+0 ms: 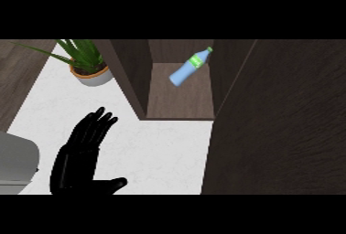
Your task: Pick up the bottled water, place it into the cabinet and close the cabinet
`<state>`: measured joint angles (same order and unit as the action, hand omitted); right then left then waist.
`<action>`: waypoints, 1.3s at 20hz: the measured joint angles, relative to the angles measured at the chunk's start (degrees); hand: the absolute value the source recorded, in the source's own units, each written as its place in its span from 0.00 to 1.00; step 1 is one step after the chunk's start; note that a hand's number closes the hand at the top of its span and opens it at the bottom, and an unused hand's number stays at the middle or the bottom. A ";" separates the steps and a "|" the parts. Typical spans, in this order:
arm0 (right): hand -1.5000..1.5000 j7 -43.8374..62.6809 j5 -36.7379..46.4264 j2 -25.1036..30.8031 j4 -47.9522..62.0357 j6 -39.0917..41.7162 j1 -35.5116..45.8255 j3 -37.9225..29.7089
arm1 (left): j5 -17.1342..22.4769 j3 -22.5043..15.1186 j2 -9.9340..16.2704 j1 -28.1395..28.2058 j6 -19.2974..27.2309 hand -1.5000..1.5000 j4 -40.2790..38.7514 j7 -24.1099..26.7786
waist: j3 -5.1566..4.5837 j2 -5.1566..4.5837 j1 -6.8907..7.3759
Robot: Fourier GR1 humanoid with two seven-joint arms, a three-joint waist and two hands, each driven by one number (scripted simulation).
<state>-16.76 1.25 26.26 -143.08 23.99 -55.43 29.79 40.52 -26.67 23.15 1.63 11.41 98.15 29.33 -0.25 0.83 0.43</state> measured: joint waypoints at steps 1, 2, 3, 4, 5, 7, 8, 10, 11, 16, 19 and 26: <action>1.00 0.33 0.16 0.45 0.02 0.02 0.60 0.81 | 0.89 0.74 0.63 1.00 -0.50 0.00 0.94 -0.12 | -0.02 0.02 0.13; 1.00 0.70 0.32 1.04 0.05 0.18 1.29 1.53 | 1.81 1.45 1.37 2.23 -1.18 0.00 1.92 -0.15 | -0.04 0.06 0.37; 1.00 1.39 0.57 1.79 0.06 0.70 1.94 2.89 | 2.57 2.03 1.96 3.30 -1.87 0.00 2.34 -0.11 | -0.09 0.09 0.49; 1.00 1.99 0.76 2.22 0.05 0.79 2.55 4.05 | 3.25 2.67 2.67 4.49 -2.51 0.00 3.00 0.02 | -0.14 0.18 0.66; 1.00 2.44 0.93 2.58 0.01 0.74 3.29 4.83 | 3.85 3.38 3.21 5.38 -3.03 0.00 3.38 0.17 | -0.18 0.20 0.72; 1.00 2.88 1.25 3.58 -0.05 0.58 4.75 5.49 | 5.06 4.57 4.49 6.94 -3.94 0.00 4.59 -0.08 | -0.26 0.32 1.00; 1.00 3.21 1.37 3.92 -0.10 0.28 5.48 5.73 | 5.59 5.08 5.09 7.84 -4.64 0.00 4.95 0.01 | -0.32 0.34 1.20; 1.00 3.98 1.56 4.70 -0.20 -0.13 7.40 6.02 | 6.49 6.10 6.32 9.03 -5.72 0.00 5.98 -0.10 | -0.41 0.37 1.68; 1.00 4.48 1.62 4.86 -0.21 -0.48 8.37 6.23 | 7.09 6.71 6.91 9.54 -6.13 0.00 6.53 -0.32 | -0.44 0.33 1.95; 1.00 6.91 1.52 3.89 -0.09 -3.52 10.37 8.02 | 9.31 9.57 9.89 12.46 -9.28 0.00 7.82 -0.25 | -0.59 -0.07 2.95; 1.00 7.79 1.06 2.92 0.15 -4.79 10.68 8.88 | 10.62 11.01 11.49 14.07 -11.50 0.00 8.50 -0.20 | -0.58 -0.41 3.83; 1.00 10.43 -0.09 2.45 0.41 -4.83 14.34 9.28 | 13.17 14.03 14.82 16.09 -16.32 0.00 9.15 -0.45 | -0.62 -1.32 6.52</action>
<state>-6.33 1.16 28.71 -142.67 19.16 -41.09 39.07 53.69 -12.63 37.97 17.72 -4.91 107.30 28.88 -0.86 -0.50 6.95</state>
